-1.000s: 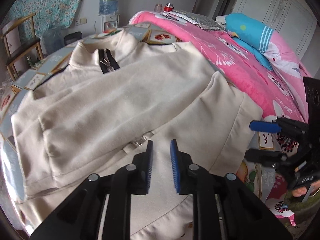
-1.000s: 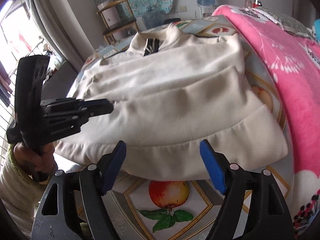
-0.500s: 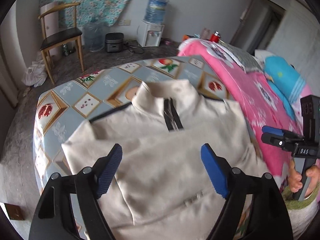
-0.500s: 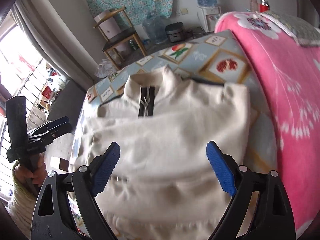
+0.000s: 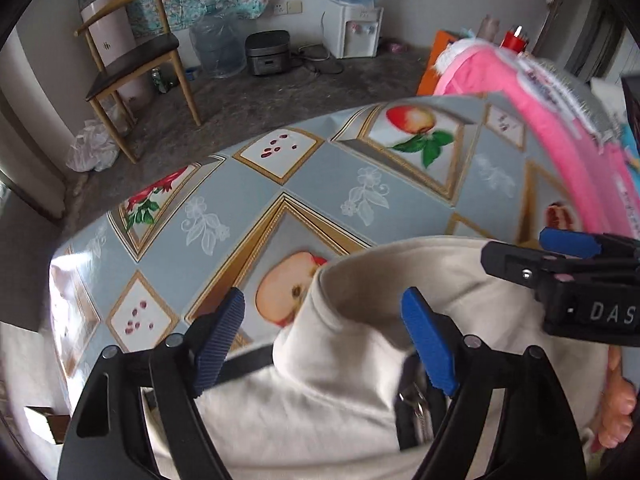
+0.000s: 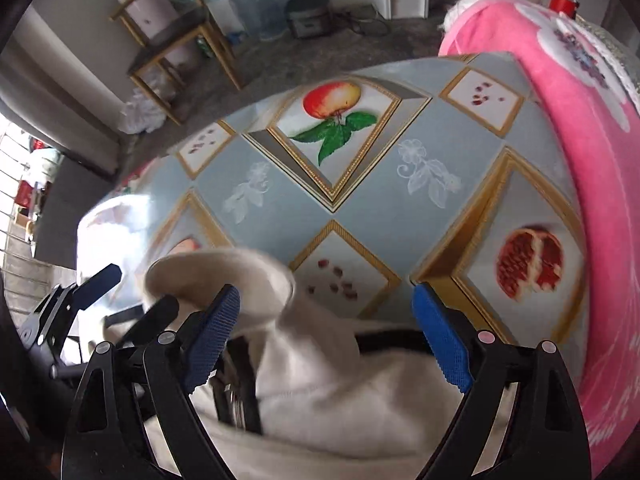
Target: Fold large clothes
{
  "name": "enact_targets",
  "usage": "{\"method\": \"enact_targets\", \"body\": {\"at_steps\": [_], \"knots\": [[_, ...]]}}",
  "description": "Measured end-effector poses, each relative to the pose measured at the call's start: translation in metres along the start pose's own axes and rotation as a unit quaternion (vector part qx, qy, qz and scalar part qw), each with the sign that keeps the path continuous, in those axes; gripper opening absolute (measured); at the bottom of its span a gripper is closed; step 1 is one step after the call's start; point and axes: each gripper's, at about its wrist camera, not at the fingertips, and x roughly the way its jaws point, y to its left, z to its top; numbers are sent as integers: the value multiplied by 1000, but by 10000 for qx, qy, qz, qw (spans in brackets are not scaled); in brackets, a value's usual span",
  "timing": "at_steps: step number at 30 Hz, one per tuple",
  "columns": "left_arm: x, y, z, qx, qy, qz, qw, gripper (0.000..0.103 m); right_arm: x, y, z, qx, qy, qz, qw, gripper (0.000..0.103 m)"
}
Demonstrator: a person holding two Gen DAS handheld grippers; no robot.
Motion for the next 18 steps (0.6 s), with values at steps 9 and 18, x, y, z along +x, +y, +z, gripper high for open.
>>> {"method": "enact_targets", "body": {"at_steps": [9,18], "knots": [[20,5,4,75,236,386,9989,50,23,2,1,-377,465,-545,9967,64],[-27,1,-33,1014,220,176,9945,33,-34,-6,-60,-1085,467,-222,9928,45]]}}
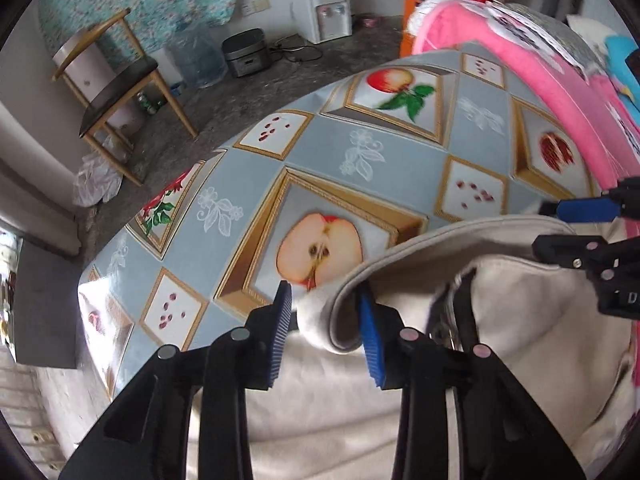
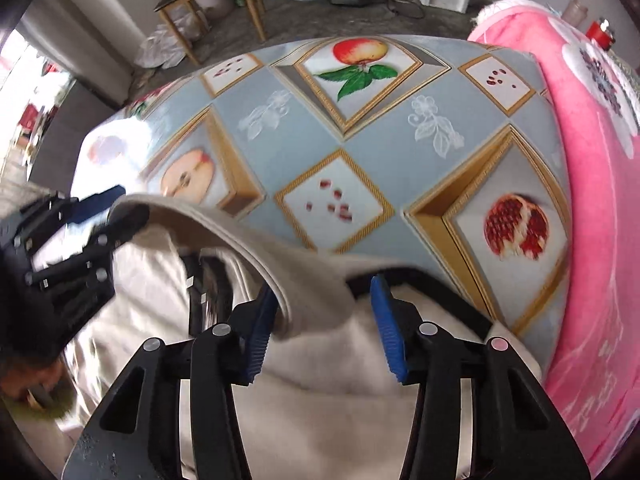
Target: Fold large clothes
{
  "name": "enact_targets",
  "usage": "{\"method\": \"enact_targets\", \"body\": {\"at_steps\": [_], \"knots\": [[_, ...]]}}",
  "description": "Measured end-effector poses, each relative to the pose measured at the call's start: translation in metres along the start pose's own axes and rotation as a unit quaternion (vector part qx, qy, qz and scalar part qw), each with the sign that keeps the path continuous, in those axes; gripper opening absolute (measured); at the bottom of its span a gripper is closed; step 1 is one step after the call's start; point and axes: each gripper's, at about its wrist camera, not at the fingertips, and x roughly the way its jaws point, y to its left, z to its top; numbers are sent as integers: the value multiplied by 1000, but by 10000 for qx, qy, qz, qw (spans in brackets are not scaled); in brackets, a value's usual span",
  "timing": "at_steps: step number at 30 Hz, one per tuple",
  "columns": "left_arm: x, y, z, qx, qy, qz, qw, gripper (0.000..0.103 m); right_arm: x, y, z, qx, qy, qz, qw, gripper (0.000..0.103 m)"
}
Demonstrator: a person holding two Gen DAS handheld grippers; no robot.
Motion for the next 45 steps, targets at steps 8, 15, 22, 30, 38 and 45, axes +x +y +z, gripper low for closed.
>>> {"method": "enact_targets", "body": {"at_steps": [8,15,22,30,38,45], "knots": [[-6,-11,-48,345,103,-146,9992,38,-6,7,-58,-351,-24,-97,9993,25],[-6,-17,-60,476,-12,142,9988,43,-15,15,-68,-378,-186,-14,9991,12],[-6,-28,-78,1222,51,271,9921,44,-19,24,-83,-610,-101,3,9981,12],[2,-18,-68,838,87,235,9962,57,-9,25,-82,-350,-121,90,9993,15],[5,-14,-51,289,-145,-313,9990,57,-8,24,-75,-307,-120,103,9994,15],[-2,-35,-73,1482,-228,-112,9886,58,-8,20,-73,-263,-158,128,9994,25]]}}
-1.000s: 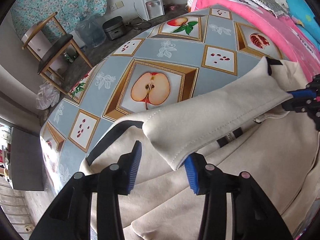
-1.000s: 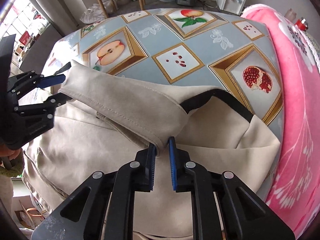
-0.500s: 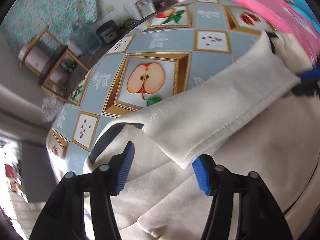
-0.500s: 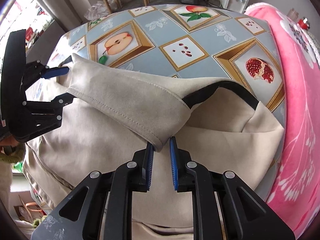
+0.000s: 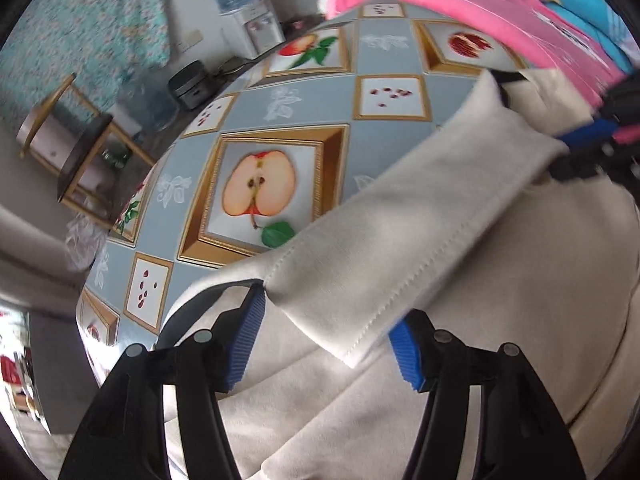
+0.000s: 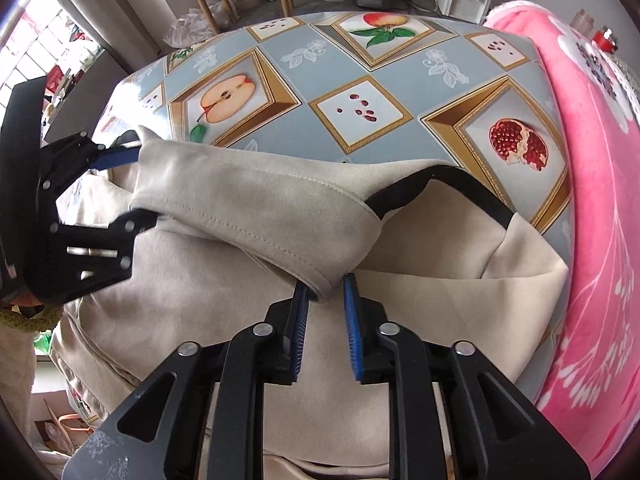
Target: Fold large clothes
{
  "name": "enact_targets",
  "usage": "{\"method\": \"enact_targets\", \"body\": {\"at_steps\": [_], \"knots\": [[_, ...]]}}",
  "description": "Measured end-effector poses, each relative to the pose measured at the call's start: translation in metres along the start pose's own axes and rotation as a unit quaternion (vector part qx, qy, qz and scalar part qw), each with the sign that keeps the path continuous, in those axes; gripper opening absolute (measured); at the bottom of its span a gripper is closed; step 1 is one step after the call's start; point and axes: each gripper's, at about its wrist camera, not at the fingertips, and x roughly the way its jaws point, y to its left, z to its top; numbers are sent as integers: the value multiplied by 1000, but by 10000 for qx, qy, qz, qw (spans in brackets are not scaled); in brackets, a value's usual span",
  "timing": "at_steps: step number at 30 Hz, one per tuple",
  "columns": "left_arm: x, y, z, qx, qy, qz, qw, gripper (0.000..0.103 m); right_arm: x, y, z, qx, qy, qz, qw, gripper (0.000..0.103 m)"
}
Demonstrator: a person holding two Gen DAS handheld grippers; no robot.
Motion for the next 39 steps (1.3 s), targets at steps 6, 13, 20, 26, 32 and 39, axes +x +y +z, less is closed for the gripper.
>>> {"method": "enact_targets", "body": {"at_steps": [6,13,20,26,32,39], "knots": [[-9,-6,-12,312,-51,-200,9993,62,-7,6,10,97,-388,308,9987,53],[-12,-12,-16,453,-141,-423,9980,62,5,12,30,299,-608,418,9968,55],[-19,-8,-19,347,-289,-540,9975,63,14,24,15,-85,-326,256,9991,54],[-44,-5,-24,387,-666,-748,9942,63,-36,8,-8,-254,-802,608,9946,53],[-49,-4,-27,332,-673,-732,9945,63,-77,-12,34,189,-1741,1766,9686,45],[-66,26,-31,-495,-877,-1009,9898,63,19,18,68,546,-400,2196,9732,12]]}}
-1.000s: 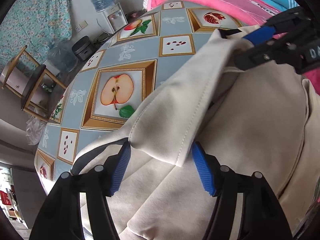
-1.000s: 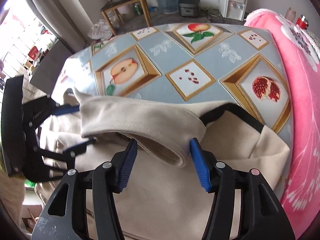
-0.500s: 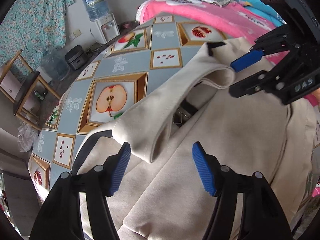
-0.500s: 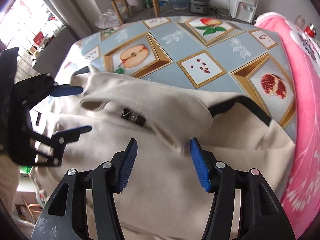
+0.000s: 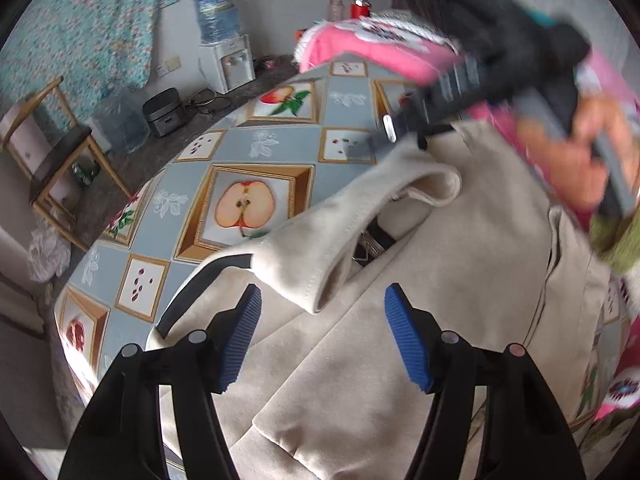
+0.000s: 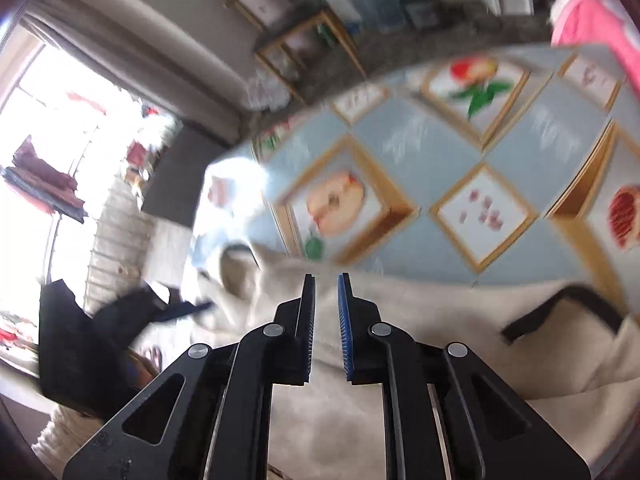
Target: Fold large clothes
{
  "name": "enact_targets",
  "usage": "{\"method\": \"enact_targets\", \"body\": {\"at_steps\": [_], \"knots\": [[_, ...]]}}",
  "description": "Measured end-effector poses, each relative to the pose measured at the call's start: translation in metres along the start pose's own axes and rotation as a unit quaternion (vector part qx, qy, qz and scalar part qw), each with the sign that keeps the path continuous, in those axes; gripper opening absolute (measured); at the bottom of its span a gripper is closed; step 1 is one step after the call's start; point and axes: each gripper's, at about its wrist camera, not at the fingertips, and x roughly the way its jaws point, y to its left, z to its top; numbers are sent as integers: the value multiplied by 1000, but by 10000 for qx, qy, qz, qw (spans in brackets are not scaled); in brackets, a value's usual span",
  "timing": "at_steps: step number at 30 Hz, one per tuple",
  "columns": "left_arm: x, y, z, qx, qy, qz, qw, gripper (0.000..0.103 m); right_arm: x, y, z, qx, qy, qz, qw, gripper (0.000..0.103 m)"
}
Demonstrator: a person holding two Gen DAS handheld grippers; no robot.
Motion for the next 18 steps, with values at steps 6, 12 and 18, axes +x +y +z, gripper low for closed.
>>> {"method": "enact_targets", "body": {"at_steps": [6,12,18], "knots": [[3,46,1,-1471,-46,-525,9877,62,35,0,-43,-284,564,-254,9977,12],[44,43,5,-1908,540,-193,9800,62,21,6,-47,-207,507,-288,9981,14],[62,34,-1,-1537,736,398,9846,61,-58,-15,-55,108,-416,-794,9959,61]]}}
